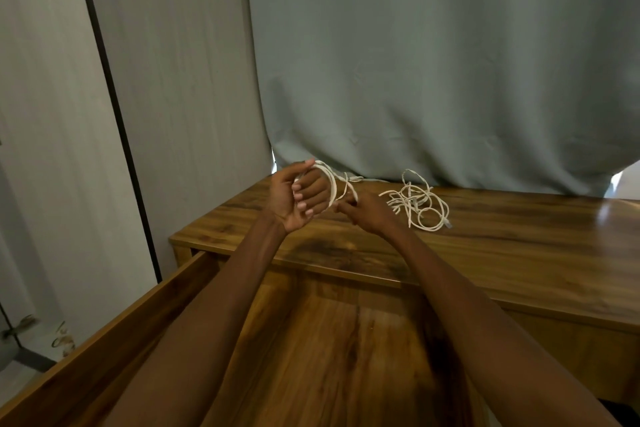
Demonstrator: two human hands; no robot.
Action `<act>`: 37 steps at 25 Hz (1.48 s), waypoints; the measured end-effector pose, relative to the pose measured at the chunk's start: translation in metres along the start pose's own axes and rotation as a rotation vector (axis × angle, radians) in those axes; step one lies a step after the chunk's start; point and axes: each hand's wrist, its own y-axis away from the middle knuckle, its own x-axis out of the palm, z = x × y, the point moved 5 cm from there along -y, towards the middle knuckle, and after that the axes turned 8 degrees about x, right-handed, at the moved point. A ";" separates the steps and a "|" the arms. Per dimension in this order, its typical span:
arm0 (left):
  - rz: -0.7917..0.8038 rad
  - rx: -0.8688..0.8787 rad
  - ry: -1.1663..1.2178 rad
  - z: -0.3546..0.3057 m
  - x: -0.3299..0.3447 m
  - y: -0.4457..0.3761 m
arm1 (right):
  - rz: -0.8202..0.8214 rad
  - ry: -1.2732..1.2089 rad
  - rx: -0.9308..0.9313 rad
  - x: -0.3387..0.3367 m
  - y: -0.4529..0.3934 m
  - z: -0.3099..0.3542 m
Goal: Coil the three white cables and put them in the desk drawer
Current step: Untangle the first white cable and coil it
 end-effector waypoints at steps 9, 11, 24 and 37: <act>-0.852 0.678 -0.002 -0.025 -0.052 0.008 | 0.289 0.278 -0.068 0.056 0.040 -0.007; -0.972 0.678 -0.234 -0.028 -0.068 0.013 | 0.281 0.376 -0.155 0.054 0.045 0.000; -0.359 -0.402 -1.295 0.020 -0.057 0.023 | -0.356 0.214 -0.463 -0.010 0.026 0.006; -0.073 0.140 0.036 0.017 -0.005 -0.009 | -0.197 0.120 -0.257 0.025 0.026 -0.028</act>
